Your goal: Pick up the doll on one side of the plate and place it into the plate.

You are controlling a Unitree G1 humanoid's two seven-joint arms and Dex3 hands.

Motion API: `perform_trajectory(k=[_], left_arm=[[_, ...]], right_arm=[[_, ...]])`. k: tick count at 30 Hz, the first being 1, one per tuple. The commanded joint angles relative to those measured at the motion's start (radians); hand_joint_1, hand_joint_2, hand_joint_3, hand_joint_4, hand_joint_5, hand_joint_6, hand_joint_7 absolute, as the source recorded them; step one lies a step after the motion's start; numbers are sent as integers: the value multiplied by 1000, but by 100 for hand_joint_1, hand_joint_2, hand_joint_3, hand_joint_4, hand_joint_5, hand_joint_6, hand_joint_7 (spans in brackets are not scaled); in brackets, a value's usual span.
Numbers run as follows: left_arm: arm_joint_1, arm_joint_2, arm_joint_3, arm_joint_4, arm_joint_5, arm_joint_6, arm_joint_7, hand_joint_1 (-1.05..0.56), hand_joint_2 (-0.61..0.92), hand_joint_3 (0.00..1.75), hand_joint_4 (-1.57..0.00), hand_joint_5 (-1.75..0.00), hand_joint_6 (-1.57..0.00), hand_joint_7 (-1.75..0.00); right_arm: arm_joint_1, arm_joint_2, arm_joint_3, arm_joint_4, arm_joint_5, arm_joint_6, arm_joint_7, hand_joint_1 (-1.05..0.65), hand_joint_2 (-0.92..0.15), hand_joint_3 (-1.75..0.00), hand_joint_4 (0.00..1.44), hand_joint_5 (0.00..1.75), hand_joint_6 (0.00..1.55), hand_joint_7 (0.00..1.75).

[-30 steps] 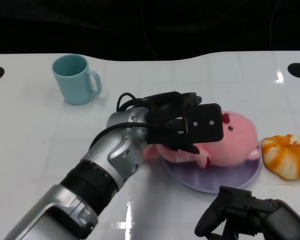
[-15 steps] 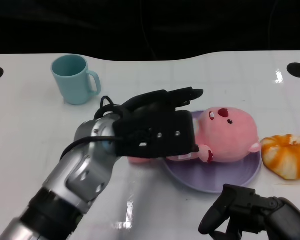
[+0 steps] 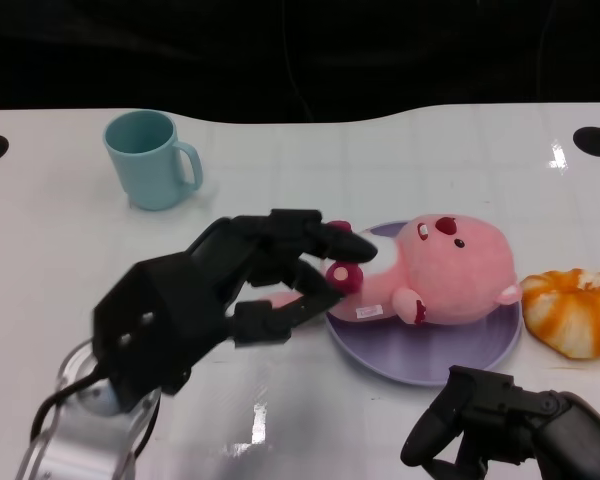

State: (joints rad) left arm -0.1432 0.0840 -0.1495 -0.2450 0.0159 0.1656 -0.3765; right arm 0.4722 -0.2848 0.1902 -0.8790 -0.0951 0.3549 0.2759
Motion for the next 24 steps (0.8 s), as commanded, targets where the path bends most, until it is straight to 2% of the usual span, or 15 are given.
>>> perform_trajectory(k=[1, 4, 12, 14, 18, 24], left_arm=[[75, -6, 39, -64, -60, 29, 26, -10, 45, 119, -74, -130, -83, -83], [146, 0, 60, -116, -103, 28, 26, -9, 46, 124, -76, -140, -80, -99], [309, 27, 113, -370, -229, 252, 52, -13, 43, 140, -79, -166, -80, -136], [366, 30, 108, -425, -243, 287, 62, -11, 40, 145, -85, -172, -81, -148], [452, 22, 100, -503, -273, 369, 97, -11, 36, 150, -90, -175, -83, -159], [538, 20, 136, -603, -369, 481, 140, -11, 34, 152, -91, -175, -82, -162]], right_arm=[[1, -7, -15, 2, 18, -15, 6, -23, -92, -36, 66, 159, 59, 130], [0, -10, -11, 6, 14, -20, 5, -24, -92, -36, 66, 159, 59, 131], [-9, -6, 5, -6, 1, 9, -2, -23, -92, -36, 66, 159, 59, 131], [-11, -4, 6, -6, 2, 12, -2, -23, -92, -35, 65, 159, 59, 131], [-11, -1, 10, -6, 0, 9, -3, -23, -92, -36, 65, 159, 59, 131], [-9, 0, 7, -6, 0, 1, -4, -23, -92, -35, 66, 159, 59, 132]])
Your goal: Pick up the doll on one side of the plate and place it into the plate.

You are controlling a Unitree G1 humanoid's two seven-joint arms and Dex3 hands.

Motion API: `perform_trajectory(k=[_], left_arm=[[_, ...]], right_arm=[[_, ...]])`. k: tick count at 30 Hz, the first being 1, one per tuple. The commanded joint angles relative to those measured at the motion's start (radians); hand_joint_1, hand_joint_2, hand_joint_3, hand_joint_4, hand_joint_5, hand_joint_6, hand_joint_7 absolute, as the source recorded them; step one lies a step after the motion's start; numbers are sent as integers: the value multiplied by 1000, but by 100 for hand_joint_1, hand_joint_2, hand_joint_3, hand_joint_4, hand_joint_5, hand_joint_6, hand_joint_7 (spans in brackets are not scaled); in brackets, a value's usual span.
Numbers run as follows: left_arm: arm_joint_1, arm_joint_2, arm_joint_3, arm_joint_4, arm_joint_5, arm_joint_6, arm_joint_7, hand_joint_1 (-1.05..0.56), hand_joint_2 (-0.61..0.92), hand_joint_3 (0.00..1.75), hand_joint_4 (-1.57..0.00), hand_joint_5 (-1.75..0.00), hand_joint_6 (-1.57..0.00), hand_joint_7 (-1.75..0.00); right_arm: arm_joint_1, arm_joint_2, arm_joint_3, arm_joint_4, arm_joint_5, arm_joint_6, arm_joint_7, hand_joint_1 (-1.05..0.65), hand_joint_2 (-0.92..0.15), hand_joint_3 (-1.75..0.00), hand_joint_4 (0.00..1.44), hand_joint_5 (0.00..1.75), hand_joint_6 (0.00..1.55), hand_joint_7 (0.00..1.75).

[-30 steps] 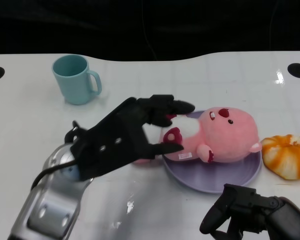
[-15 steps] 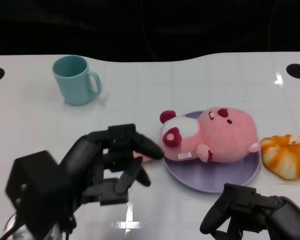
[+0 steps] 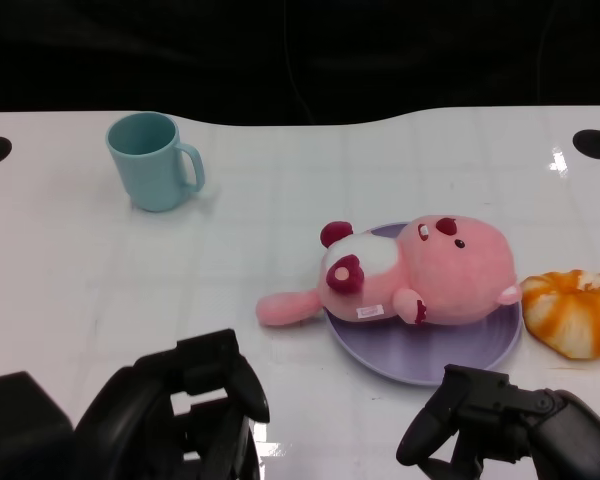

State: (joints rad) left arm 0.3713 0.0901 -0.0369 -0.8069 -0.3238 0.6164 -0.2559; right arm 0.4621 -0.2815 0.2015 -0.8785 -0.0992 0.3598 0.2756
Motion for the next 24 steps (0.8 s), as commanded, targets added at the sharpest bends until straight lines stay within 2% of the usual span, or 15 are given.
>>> perform_trajectory(k=[1, 12, 24], left_arm=[[31, 18, 31, -46, -40, 31, 20, -11, 34, 152, -91, -175, -82, -163], [-4, 58, 80, 95, -163, -8, -56, -12, 36, 146, -94, -175, -80, -165], [-36, 73, 52, 150, -172, 13, -33, -13, 34, 147, -94, -175, -82, -163]], right_arm=[[1, -4, -7, -5, 5, -5, -3, -24, -92, -35, 66, 159, 59, 132], [7, -9, -25, 2, 17, -14, 4, -23, -92, -35, 66, 158, 59, 131], [20, -18, -35, 10, 21, -41, 9, -21, -92, -35, 67, 159, 59, 132]])
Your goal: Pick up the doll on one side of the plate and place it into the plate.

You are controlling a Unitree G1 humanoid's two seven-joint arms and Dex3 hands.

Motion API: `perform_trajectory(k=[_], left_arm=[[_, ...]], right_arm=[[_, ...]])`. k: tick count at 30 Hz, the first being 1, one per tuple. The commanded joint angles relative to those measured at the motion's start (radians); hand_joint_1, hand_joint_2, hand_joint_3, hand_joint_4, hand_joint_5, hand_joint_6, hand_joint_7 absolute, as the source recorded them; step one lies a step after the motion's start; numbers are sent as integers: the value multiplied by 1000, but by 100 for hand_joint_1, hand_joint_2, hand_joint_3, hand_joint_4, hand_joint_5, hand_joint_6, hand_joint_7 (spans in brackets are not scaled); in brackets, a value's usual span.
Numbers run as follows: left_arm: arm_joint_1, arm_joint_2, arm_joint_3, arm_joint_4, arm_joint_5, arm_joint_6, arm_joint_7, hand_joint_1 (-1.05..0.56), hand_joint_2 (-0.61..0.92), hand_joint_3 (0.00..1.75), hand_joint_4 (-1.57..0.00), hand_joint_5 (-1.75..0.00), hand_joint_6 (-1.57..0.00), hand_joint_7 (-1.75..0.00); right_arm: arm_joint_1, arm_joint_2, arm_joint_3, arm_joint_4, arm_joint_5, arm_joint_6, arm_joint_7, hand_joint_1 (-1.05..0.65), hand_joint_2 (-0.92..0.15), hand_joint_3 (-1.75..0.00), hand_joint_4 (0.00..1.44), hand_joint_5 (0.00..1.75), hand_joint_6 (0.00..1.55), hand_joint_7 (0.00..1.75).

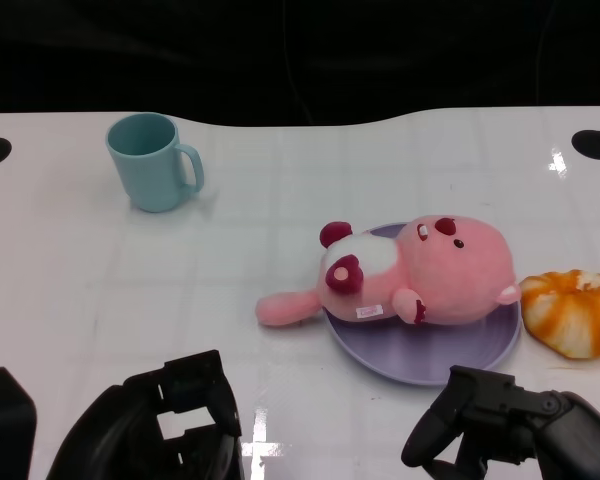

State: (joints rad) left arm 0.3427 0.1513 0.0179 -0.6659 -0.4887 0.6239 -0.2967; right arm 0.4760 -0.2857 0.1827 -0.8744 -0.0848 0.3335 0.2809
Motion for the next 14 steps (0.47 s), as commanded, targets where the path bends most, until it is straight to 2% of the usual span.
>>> perform_trajectory(k=[1, 14], left_arm=[[-8, 13, -3, 10, -8, 4, 8, -13, 34, 148, -94, -175, -83, -163], [-11, 31, -17, 9, 17, 0, 11, -14, 33, 151, -95, -175, -83, -166]], right_arm=[[6, -14, -17, 5, 7, -14, 4, -21, -92, -35, 67, 159, 59, 132], [1, -15, -24, 3, 7, -6, 12, -22, -92, -36, 66, 160, 59, 132]])
